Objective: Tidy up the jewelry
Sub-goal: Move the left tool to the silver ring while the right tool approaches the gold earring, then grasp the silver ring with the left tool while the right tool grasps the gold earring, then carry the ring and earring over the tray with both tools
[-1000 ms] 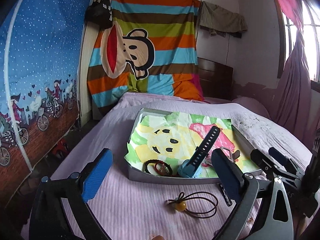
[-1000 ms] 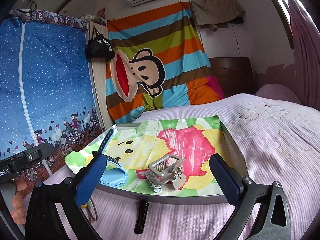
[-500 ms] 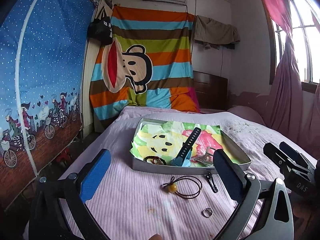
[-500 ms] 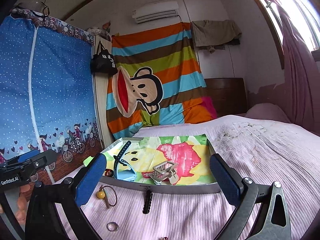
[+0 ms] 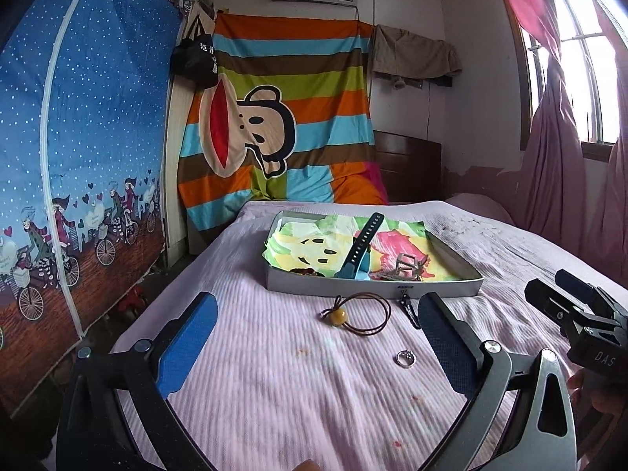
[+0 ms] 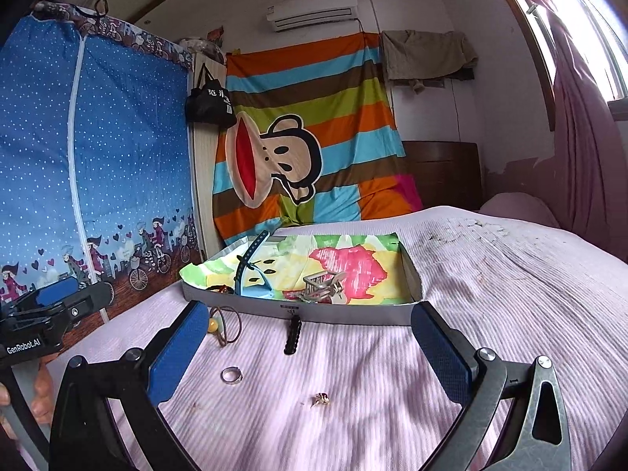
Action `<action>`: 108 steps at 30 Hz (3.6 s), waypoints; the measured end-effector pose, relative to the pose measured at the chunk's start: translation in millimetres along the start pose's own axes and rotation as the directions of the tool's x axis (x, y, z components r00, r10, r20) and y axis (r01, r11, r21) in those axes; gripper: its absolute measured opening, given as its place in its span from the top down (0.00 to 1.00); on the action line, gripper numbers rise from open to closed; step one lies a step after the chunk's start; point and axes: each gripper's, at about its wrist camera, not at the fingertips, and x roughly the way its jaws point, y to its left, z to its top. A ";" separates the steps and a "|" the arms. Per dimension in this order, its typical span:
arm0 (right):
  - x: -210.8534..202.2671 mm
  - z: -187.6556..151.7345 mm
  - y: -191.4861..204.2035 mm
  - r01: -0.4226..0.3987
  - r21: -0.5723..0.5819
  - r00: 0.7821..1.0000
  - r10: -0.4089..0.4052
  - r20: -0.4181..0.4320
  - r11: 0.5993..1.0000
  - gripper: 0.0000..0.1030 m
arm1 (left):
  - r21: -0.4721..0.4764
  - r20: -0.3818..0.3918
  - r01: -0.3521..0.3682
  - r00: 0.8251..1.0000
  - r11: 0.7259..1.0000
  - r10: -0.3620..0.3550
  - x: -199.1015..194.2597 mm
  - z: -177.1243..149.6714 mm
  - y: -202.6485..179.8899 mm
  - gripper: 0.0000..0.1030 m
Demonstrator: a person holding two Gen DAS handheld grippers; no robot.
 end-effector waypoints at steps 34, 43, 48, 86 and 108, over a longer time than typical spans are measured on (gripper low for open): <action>73.5 -53.1 -33.8 -0.021 0.084 0.901 0.055 -0.430 0.996 0.51 | 0.063 -0.465 0.252 0.863 0.966 -0.195 132.0 -51.5 -32.4 0.50; 89.8 -58.7 -31.3 -0.056 0.100 0.874 0.097 -0.475 0.993 0.63 | -0.029 -0.505 0.362 0.799 0.932 -0.326 160.5 -50.7 -33.3 0.67; 97.0 -61.6 -36.8 -0.053 0.141 0.868 0.115 -0.484 0.989 0.75 | -0.028 -0.521 0.362 0.790 0.932 -0.323 164.6 -53.7 -39.4 0.72; 93.1 6.9 -12.5 -0.131 0.059 0.971 0.140 -0.193 0.990 0.87 | 0.032 -0.234 0.155 0.962 0.987 -0.143 115.8 12.3 -25.3 0.83; 215.3 6.1 3.4 -0.184 0.051 0.918 0.190 -0.348 0.982 0.87 | -0.064 -0.450 0.057 0.890 0.996 -0.080 236.4 21.7 33.7 0.84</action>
